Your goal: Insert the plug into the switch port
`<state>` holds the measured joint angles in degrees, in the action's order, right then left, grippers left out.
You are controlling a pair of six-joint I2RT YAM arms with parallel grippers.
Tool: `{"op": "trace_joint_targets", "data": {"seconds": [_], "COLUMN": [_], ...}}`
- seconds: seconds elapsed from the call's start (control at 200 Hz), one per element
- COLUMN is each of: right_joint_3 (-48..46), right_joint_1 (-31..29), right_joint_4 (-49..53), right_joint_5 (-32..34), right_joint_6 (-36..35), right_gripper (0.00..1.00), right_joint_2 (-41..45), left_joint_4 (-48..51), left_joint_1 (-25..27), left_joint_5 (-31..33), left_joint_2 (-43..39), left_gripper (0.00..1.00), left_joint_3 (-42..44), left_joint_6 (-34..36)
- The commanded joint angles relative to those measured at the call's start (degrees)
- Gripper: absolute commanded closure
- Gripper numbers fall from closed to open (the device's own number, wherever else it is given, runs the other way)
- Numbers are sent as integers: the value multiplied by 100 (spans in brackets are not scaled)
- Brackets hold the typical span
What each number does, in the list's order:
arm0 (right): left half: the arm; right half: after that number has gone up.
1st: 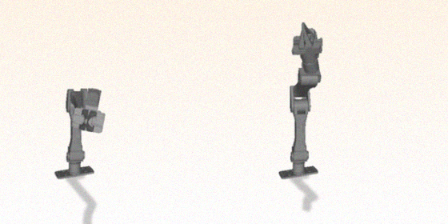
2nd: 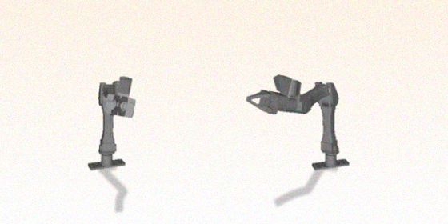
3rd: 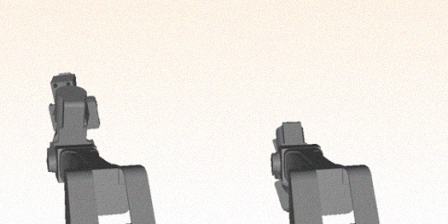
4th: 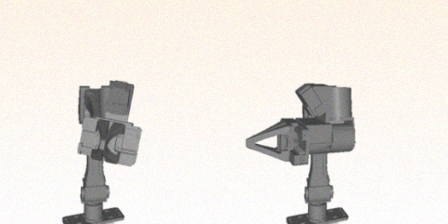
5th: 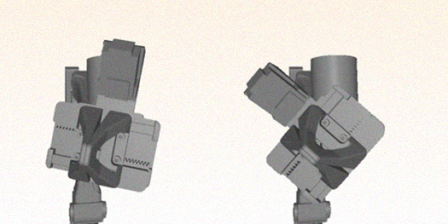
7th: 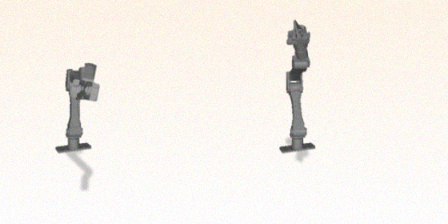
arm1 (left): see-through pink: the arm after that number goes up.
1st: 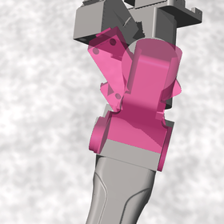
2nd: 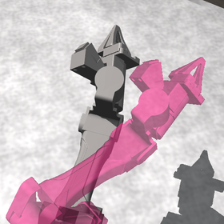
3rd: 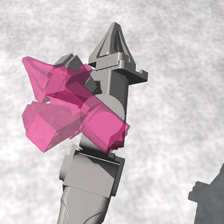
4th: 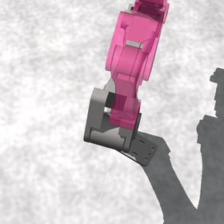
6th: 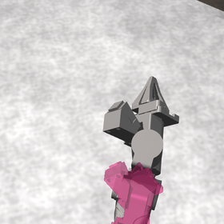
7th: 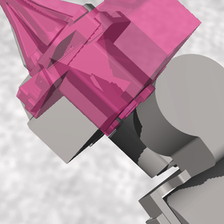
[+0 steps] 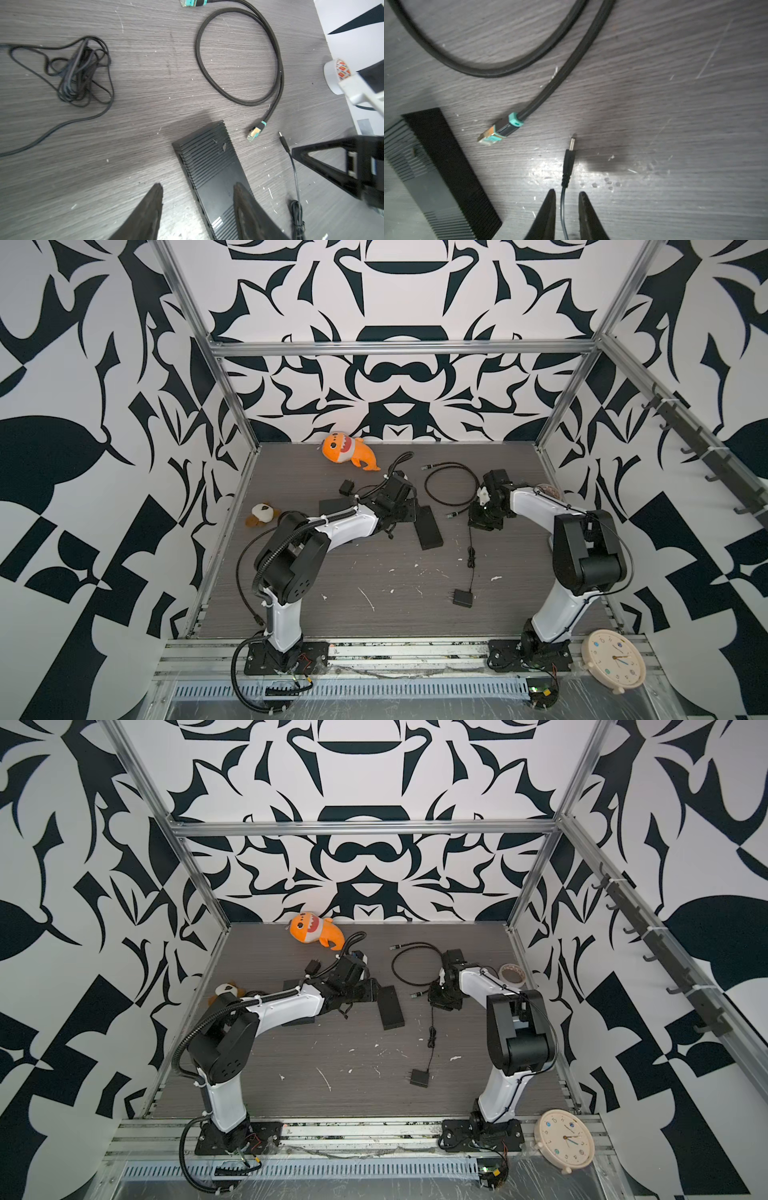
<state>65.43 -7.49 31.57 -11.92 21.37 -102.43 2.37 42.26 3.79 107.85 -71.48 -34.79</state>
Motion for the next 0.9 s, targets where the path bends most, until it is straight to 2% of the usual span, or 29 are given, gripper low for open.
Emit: {"op": "trace_joint_targets", "data": {"seconds": [0.0, 0.19, 0.415, 0.65, 0.895], "right_joint_3": [76, -3, -82, -411, -1288], "right_joint_1": [1, 2, 0, -47, -349], "right_joint_4": [-34, -167, -168, -298, -1082], "right_joint_5": [100, 42, -48, -379, -970], "right_joint_6": [-67, -47, -140, -394, -241], "right_gripper": [76, 77, 88, 90, 91], "right_joint_2": [-13, -108, -72, 618, 1665], "left_joint_4": [-57, -88, -100, -231, -192], "left_joint_1": [-25, -25, -34, -117, -248], "left_joint_5": [-85, -35, -144, -483, -719], "left_joint_2": [5, -20, -47, -104, 82], "left_gripper": [43, 43, 43, 43, 43], "left_joint_3": [-30, 29, 80, -19, -206], "left_joint_6": [-116, -121, -145, -188, -156]}}
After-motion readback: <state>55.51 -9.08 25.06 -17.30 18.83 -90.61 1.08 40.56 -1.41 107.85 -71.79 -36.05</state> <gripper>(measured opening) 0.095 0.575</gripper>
